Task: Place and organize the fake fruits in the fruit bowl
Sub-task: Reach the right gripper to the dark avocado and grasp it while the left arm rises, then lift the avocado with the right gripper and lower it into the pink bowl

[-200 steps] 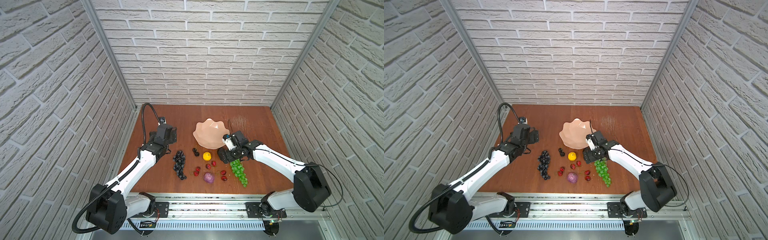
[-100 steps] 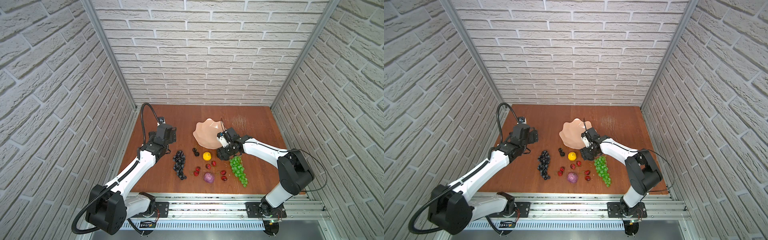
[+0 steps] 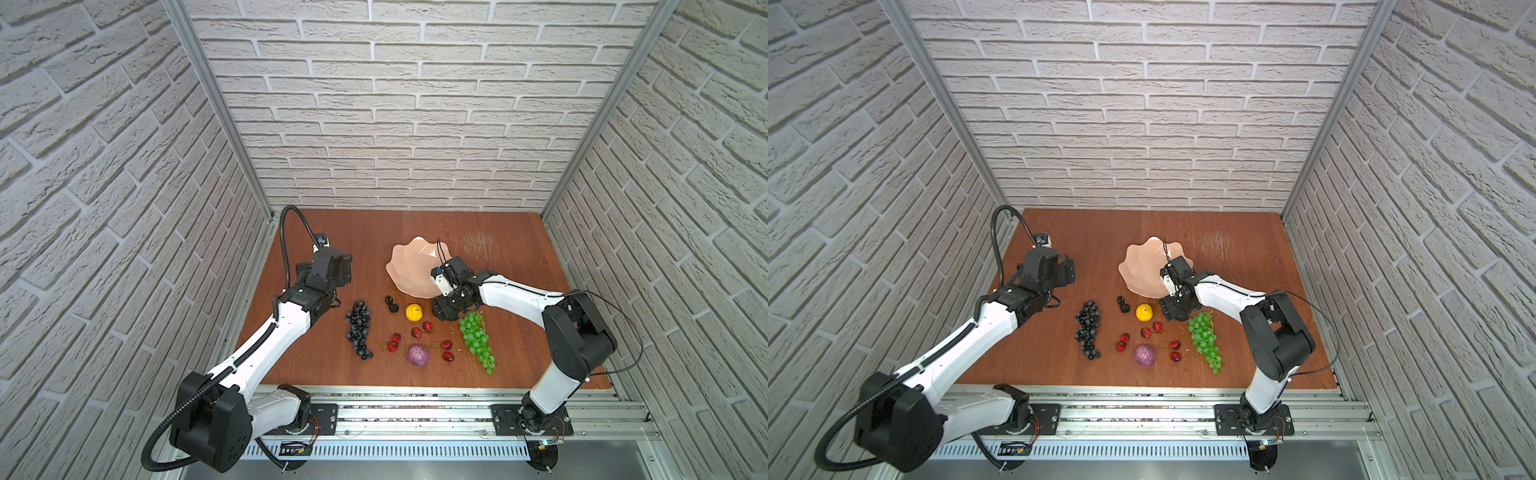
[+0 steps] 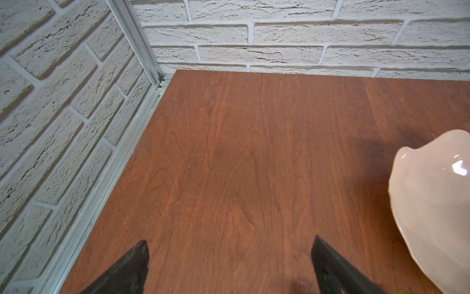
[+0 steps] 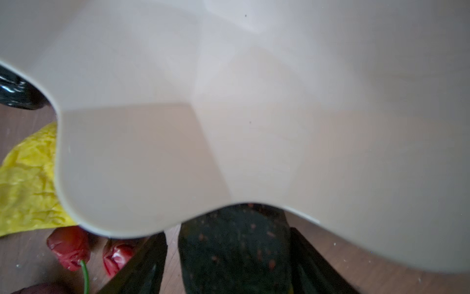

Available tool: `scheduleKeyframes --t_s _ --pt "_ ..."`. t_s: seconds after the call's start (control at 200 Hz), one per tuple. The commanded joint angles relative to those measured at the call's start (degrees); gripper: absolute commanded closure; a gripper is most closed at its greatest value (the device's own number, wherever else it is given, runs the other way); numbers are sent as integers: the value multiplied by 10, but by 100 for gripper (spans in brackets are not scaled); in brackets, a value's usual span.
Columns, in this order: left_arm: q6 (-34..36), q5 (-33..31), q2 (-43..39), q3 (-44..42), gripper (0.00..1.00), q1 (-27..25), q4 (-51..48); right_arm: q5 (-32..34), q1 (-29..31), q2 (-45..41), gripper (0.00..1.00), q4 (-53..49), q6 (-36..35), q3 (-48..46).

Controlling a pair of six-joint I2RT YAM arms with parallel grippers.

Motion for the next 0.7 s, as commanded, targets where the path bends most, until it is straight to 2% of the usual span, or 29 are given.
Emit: scheduleKeyframes --t_s 0.0,0.21,0.435,0.49,0.51,0.695 --pt "-5 -13 -14 4 2 2 -5 5 5 1 31 9 -1 13" --pt "-5 -14 -19 3 2 4 -7 7 5 -12 43 -3 -2 7" --pt "-7 -17 -26 4 2 5 -8 4 6 -33 50 -15 -2 -2" --pt "-6 -18 -29 5 2 5 -9 -4 5 -36 63 -18 2 -1" --pt "-6 -17 -29 5 2 5 -10 -6 6 -38 65 -20 3 -1" --pt "-5 -18 -39 8 2 5 -19 -30 5 -52 64 -49 16 2"
